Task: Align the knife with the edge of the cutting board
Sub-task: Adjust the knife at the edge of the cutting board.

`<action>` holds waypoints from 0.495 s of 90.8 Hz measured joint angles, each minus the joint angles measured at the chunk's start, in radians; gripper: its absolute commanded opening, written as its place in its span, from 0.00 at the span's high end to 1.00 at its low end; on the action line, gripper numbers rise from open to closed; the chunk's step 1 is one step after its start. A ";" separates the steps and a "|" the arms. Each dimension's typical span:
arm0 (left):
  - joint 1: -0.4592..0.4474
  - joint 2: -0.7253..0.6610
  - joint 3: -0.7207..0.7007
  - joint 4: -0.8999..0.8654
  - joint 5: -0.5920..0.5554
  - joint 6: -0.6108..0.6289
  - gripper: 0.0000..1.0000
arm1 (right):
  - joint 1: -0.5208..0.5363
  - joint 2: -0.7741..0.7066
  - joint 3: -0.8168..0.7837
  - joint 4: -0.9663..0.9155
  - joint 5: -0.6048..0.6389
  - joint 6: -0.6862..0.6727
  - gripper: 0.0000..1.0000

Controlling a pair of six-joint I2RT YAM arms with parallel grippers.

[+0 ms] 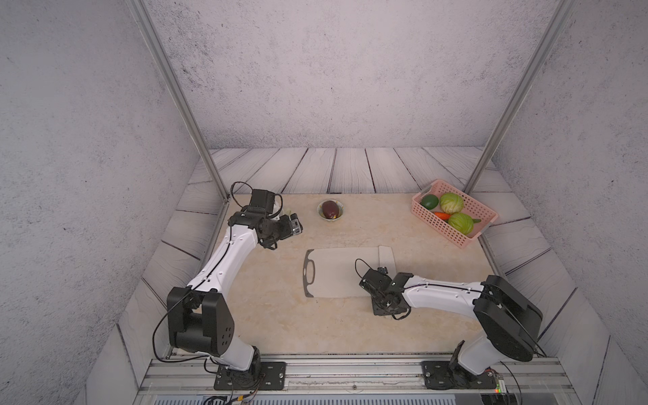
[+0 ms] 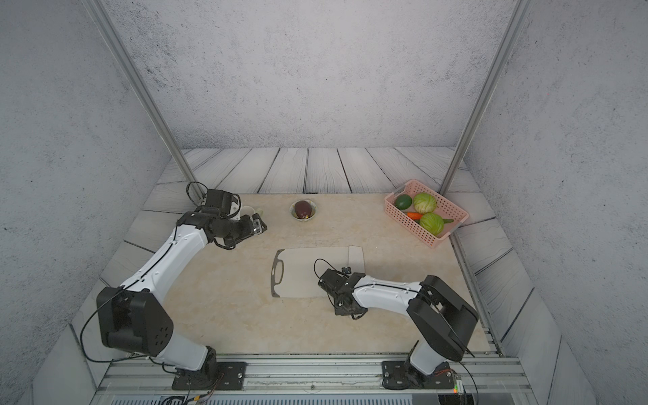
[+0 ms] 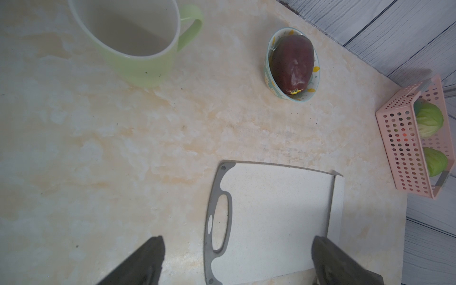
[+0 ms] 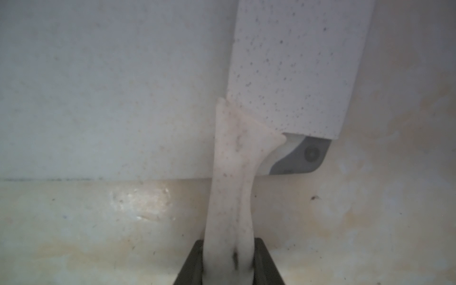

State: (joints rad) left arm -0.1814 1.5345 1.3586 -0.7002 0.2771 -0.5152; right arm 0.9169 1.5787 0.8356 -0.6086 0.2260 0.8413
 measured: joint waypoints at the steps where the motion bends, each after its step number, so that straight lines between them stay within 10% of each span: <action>1: 0.000 0.000 0.000 0.000 0.000 0.000 0.02 | 0.000 0.000 0.000 0.000 0.000 0.000 0.81; 45: 0.000 0.000 0.000 0.000 0.000 0.000 0.02 | -0.002 0.001 0.001 0.000 -0.010 -0.009 0.93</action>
State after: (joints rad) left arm -0.1814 1.5349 1.3586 -0.7002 0.2768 -0.5152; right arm 0.9150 1.5799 0.8364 -0.6090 0.2165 0.8322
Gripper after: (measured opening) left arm 0.984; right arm 0.296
